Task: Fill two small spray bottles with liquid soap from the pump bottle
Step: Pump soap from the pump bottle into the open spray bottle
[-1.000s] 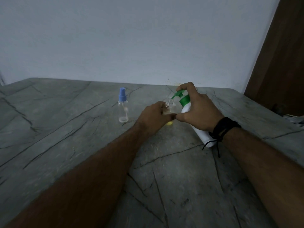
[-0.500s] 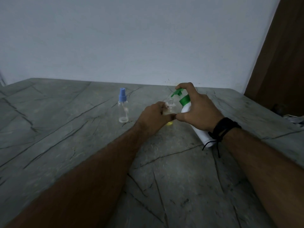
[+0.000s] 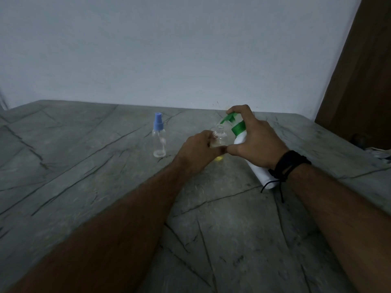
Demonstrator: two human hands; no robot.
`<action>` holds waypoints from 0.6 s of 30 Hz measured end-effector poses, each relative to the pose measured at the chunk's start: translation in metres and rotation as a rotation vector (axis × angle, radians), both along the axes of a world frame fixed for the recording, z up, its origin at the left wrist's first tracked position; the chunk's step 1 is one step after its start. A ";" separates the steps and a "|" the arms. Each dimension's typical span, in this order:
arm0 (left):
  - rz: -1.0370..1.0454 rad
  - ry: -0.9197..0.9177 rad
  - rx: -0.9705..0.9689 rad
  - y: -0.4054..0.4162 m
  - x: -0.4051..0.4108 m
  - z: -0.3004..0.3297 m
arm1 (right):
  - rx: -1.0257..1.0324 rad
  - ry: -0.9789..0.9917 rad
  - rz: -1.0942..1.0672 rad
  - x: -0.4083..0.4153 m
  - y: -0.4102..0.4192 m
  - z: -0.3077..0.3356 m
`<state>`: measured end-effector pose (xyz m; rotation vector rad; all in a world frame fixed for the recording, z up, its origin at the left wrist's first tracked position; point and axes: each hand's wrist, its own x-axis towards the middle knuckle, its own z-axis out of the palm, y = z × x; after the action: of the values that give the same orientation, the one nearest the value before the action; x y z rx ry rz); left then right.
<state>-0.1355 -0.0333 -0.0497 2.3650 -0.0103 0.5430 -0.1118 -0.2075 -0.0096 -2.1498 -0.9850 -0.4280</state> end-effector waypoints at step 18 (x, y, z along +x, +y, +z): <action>0.007 0.009 -0.001 0.000 -0.001 0.001 | 0.006 0.015 -0.001 -0.001 -0.001 0.001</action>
<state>-0.1363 -0.0335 -0.0491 2.3670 0.0019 0.5357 -0.1126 -0.2081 -0.0086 -2.1453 -0.9730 -0.4149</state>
